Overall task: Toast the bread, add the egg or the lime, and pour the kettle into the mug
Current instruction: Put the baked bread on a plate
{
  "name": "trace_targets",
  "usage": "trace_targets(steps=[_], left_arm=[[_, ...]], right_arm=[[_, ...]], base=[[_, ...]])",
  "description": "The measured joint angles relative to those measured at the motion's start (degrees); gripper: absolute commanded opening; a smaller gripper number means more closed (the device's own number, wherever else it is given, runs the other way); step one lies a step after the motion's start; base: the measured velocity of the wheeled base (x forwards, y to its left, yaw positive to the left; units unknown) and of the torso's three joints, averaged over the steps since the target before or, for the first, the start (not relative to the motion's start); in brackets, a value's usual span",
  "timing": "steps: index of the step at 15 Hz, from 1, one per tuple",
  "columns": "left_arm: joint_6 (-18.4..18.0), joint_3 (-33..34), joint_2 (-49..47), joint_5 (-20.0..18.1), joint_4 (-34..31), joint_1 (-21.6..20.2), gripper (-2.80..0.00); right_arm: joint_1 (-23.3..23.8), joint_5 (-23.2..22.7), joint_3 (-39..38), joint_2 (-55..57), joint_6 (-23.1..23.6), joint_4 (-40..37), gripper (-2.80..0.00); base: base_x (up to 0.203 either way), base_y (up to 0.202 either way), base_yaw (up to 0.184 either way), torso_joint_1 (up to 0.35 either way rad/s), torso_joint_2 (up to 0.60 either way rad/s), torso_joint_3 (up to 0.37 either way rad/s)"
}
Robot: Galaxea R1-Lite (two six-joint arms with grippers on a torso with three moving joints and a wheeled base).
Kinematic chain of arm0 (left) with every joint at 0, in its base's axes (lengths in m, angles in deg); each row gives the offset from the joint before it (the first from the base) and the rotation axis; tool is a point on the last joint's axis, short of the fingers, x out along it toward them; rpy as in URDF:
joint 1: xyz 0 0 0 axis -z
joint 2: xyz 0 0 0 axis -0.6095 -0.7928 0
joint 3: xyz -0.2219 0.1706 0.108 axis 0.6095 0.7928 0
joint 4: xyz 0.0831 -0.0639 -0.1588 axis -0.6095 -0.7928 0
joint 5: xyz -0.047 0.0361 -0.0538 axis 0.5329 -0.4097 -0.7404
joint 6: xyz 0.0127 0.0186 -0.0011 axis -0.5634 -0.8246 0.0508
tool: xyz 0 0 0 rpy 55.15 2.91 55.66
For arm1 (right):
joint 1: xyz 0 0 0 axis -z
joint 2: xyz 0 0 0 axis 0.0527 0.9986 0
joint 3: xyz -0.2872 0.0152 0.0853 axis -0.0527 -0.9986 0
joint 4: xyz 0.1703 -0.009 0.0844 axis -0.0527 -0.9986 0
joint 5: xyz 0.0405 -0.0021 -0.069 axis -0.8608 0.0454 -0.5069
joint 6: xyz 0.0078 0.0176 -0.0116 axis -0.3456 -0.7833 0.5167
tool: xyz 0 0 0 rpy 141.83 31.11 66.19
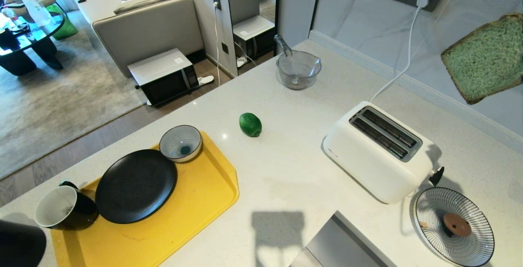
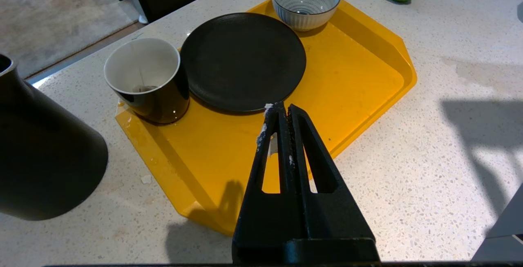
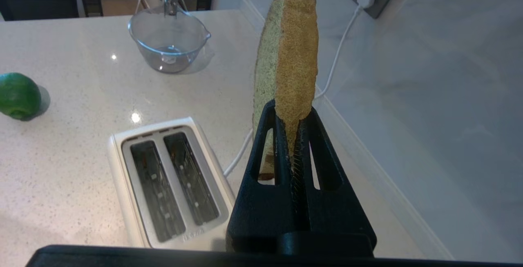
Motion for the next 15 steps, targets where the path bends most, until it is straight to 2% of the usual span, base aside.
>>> trace_targets(steps=[2, 15], left_arm=[[-0.02, 0.0, 0.0, -0.01, 0.02, 0.0, -2.8], [-0.02, 0.0, 0.0, -0.02, 0.0, 0.0, -2.8]], right_arm=[[0.05, 0.04, -0.27, -0.13, 0.0, 0.16, -2.8], [0.02, 1.08, -1.74, -0.06, -0.33, 0.33, -2.8]], base=[[-0.002, -0.002, 0.05, 0.001, 0.0, 0.001], [-0.001, -0.009, 0.17, 0.002, 0.0, 0.002]])
